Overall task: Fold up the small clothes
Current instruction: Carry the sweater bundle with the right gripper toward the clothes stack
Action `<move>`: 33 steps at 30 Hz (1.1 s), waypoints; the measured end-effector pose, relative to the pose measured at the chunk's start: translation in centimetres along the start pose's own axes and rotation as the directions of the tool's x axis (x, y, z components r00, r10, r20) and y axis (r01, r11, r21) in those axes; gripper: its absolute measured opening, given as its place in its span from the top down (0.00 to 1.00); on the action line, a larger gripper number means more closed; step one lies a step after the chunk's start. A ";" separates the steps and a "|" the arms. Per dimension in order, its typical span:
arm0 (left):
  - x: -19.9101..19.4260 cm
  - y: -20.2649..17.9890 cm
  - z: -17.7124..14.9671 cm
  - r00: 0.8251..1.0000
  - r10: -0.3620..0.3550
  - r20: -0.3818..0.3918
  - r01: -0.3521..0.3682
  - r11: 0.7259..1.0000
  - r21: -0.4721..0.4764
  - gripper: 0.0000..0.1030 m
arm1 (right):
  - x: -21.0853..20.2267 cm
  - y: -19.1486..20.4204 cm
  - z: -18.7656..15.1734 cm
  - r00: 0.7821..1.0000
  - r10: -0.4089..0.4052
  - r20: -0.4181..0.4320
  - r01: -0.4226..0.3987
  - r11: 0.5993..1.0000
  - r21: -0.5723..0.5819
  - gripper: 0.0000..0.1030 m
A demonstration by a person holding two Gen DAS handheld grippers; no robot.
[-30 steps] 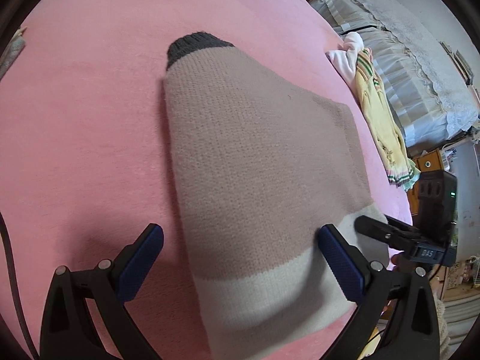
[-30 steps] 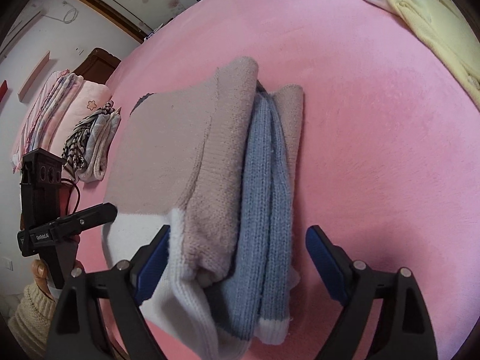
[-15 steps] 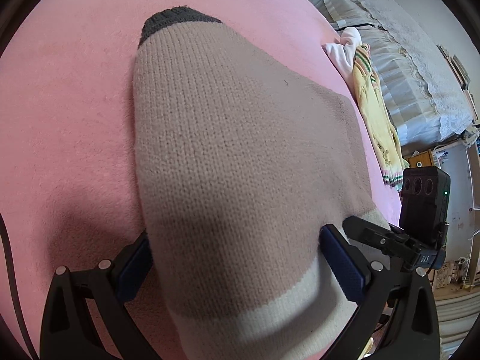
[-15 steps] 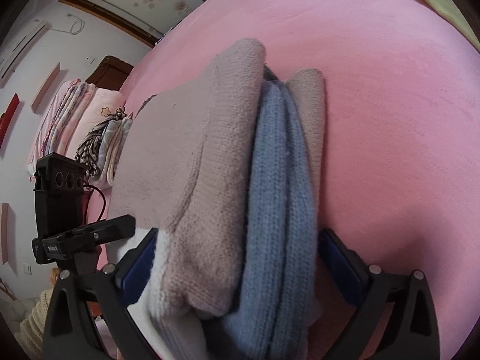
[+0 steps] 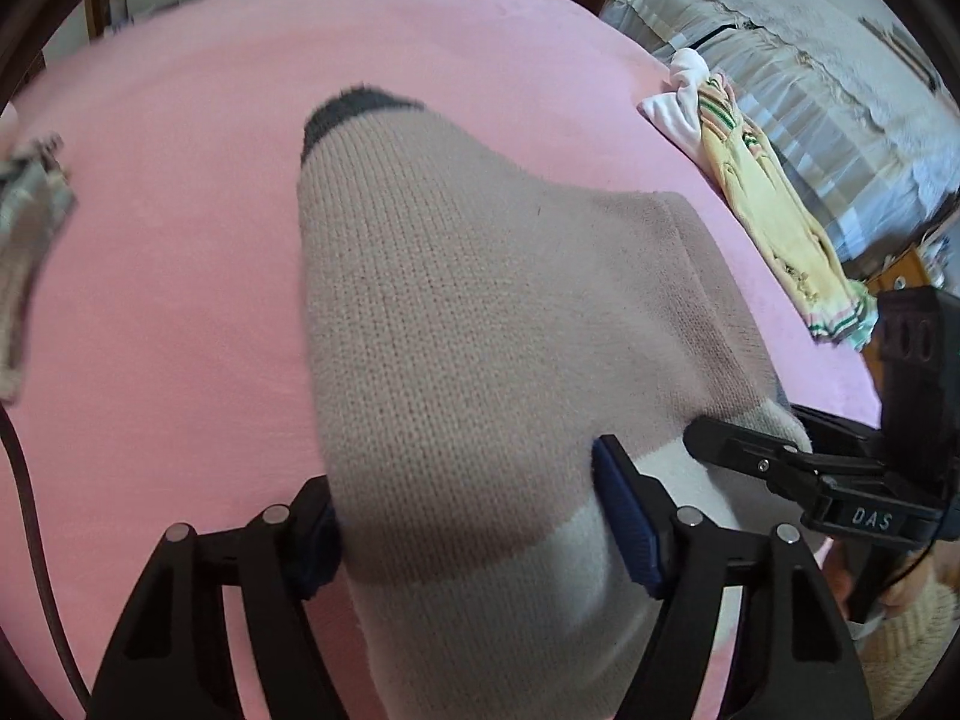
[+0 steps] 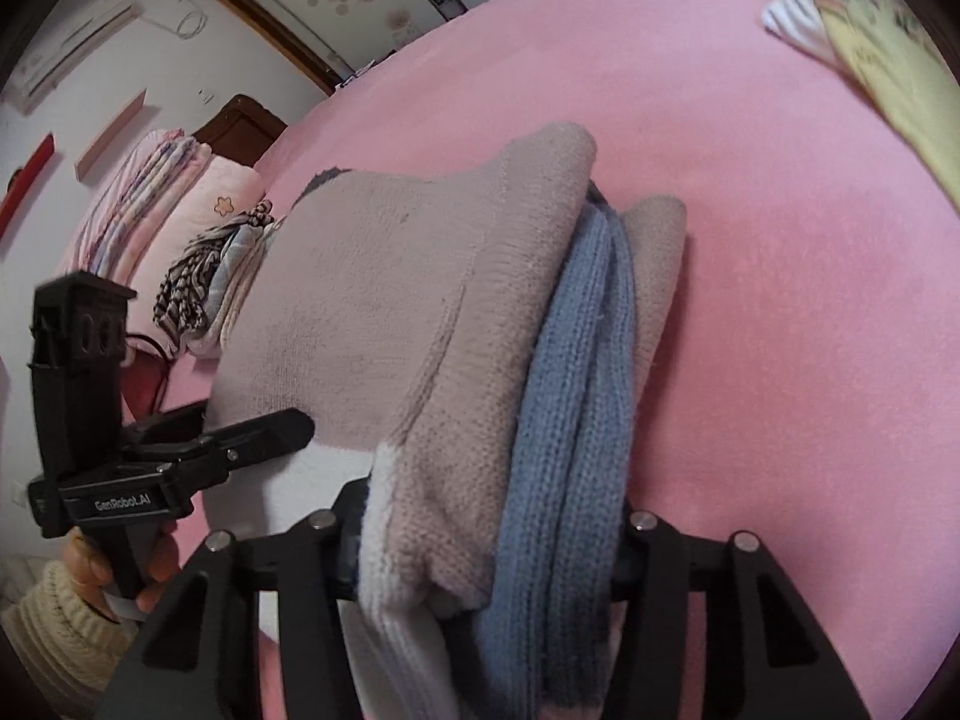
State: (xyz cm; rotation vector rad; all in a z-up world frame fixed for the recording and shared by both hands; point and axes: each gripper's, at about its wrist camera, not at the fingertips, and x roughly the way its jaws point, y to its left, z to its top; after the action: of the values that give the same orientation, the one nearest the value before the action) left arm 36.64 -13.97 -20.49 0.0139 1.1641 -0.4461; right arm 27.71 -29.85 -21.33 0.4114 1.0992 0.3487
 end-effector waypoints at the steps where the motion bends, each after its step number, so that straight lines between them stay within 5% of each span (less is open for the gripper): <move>1: -0.7 -0.1 -0.1 1.000 0.012 0.008 -0.012 1.000 0.011 0.31 | -0.2 0.5 -0.2 1.000 -0.006 0.001 0.006 1.000 -0.012 0.53; 10: -10.0 4.2 -1.5 0.996 0.080 0.050 -0.083 0.995 0.051 0.31 | -2.8 10.1 -0.4 0.998 -0.004 0.059 0.013 0.989 -0.147 0.55; 16: -18.7 10.7 0.0 0.978 0.175 0.111 -0.183 0.981 0.061 0.31 | -2.6 19.1 3.0 0.995 0.045 0.090 -0.024 0.975 -0.219 0.55; 26: -30.3 29.6 8.7 0.918 0.371 0.140 -0.375 0.927 0.002 0.30 | 4.2 38.4 14.4 0.978 0.123 0.169 -0.068 0.952 -0.299 0.55; 30: -30.3 36.7 11.2 0.894 0.421 0.153 -0.422 0.906 -0.026 0.30 | 8.9 43.4 17.6 0.971 0.135 0.195 -0.078 0.958 -0.276 0.55; 33: -28.5 41.2 12.3 0.892 0.425 0.153 -0.421 0.905 -0.057 0.30 | 12.6 46.0 19.2 0.968 0.131 0.216 -0.073 0.964 -0.254 0.55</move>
State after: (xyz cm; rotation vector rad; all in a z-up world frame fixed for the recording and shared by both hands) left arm 52.64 30.14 0.84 0.2062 0.9695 -0.0437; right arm 47.17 13.30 -1.32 0.2814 0.7969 0.5094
